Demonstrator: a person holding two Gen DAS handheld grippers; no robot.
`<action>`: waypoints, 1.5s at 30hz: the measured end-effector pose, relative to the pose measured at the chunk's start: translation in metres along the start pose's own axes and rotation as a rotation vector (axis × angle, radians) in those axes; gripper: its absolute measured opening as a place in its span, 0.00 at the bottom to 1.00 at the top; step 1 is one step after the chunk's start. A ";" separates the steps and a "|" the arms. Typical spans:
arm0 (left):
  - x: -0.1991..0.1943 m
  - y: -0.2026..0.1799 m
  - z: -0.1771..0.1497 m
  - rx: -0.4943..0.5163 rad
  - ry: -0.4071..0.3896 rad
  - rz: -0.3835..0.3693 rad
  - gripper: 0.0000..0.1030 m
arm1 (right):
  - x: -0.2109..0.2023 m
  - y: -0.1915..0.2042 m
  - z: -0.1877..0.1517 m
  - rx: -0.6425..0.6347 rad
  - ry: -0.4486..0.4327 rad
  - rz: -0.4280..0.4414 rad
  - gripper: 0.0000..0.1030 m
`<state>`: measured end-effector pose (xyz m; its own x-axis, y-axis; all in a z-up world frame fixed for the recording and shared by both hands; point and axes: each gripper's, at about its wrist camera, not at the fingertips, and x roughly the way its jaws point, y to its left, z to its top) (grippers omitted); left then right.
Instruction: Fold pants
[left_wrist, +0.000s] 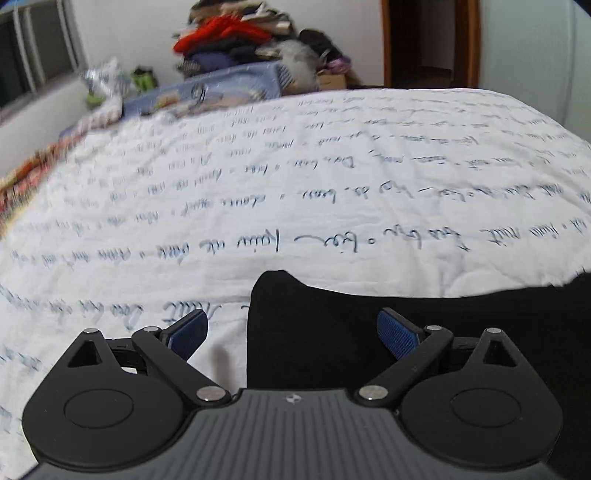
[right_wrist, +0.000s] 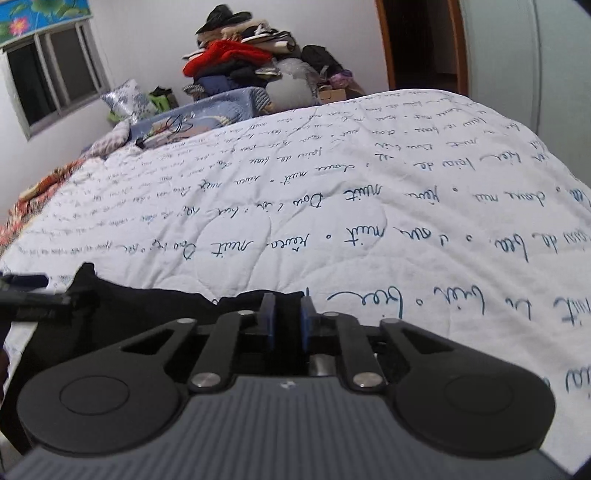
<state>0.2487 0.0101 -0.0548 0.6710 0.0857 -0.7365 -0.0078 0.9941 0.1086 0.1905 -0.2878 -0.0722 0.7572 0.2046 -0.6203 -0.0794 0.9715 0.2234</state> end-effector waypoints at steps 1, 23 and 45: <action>0.004 0.004 -0.001 -0.024 0.009 -0.014 0.96 | 0.003 0.000 0.000 -0.006 0.002 -0.001 0.11; -0.032 -0.007 -0.031 0.044 -0.068 -0.005 0.99 | -0.016 0.043 -0.018 -0.242 -0.012 -0.133 0.41; -0.067 -0.017 -0.058 0.045 -0.066 -0.023 0.99 | -0.085 0.065 -0.062 -0.243 -0.097 -0.104 0.51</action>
<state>0.1605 -0.0090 -0.0460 0.7177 0.0565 -0.6940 0.0407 0.9916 0.1229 0.0812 -0.2350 -0.0516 0.8273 0.1008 -0.5527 -0.1420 0.9893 -0.0322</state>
